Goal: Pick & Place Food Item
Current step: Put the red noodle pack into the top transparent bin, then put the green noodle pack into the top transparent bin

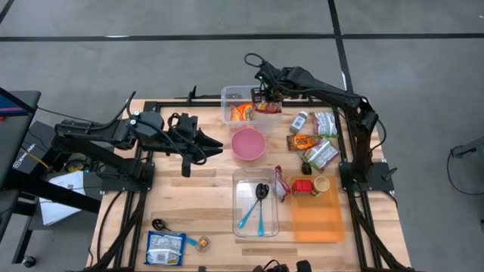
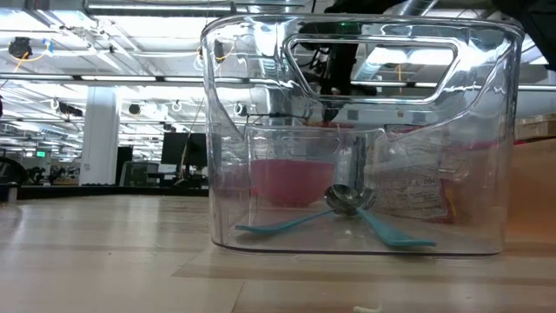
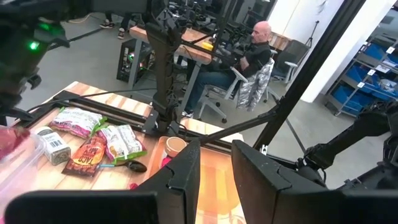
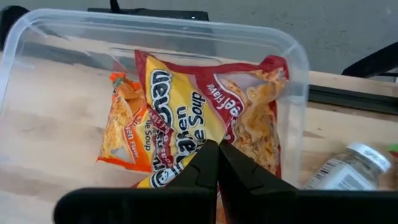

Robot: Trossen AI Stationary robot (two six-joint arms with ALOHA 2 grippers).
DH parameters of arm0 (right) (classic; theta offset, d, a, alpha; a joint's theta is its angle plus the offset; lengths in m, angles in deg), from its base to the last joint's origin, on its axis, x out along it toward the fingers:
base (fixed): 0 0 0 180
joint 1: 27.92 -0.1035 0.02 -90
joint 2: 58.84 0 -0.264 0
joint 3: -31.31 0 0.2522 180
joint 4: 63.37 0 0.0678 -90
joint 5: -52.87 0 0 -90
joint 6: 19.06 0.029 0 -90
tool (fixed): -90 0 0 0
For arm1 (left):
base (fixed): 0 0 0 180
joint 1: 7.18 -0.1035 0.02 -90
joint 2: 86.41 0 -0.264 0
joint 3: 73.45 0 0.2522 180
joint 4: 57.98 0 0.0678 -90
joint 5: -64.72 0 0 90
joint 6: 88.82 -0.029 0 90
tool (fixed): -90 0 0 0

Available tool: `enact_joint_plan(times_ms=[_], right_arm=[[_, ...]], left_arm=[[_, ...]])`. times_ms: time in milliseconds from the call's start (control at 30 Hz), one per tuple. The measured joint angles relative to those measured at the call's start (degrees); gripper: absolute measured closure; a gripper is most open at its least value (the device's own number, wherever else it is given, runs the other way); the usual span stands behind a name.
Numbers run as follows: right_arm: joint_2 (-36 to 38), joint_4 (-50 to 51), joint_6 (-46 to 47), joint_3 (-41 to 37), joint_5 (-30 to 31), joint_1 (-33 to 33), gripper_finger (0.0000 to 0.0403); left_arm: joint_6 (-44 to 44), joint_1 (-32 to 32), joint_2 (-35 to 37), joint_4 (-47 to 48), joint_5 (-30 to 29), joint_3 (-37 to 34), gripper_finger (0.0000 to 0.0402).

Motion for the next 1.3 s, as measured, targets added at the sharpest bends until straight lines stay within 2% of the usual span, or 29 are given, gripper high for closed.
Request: enact_joint_plan(times_ms=[267,833,967,1300], right_arm=[[-2.5,-1.0,0.3,0.1,0.6,-0.7,0.0403],[-2.7,1.9,0.0,-0.1,3.1,-1.6,0.0399],[-2.7,1.4,-1.3,-0.1,3.3,-1.8,0.0369],[0.1,2.1,-3.5,-0.1,5.0,-2.2,0.0233]], left_arm=[[0.0,0.0,0.0,-0.1,0.0,0.0,0.0315],[0.0,0.0,0.0,-0.1,0.0,0.0,0.0315],[0.0,0.0,0.0,-0.1,0.0,0.0,0.0315],[0.0,0.4,0.0,-0.1,0.0,0.0,0.0315]])
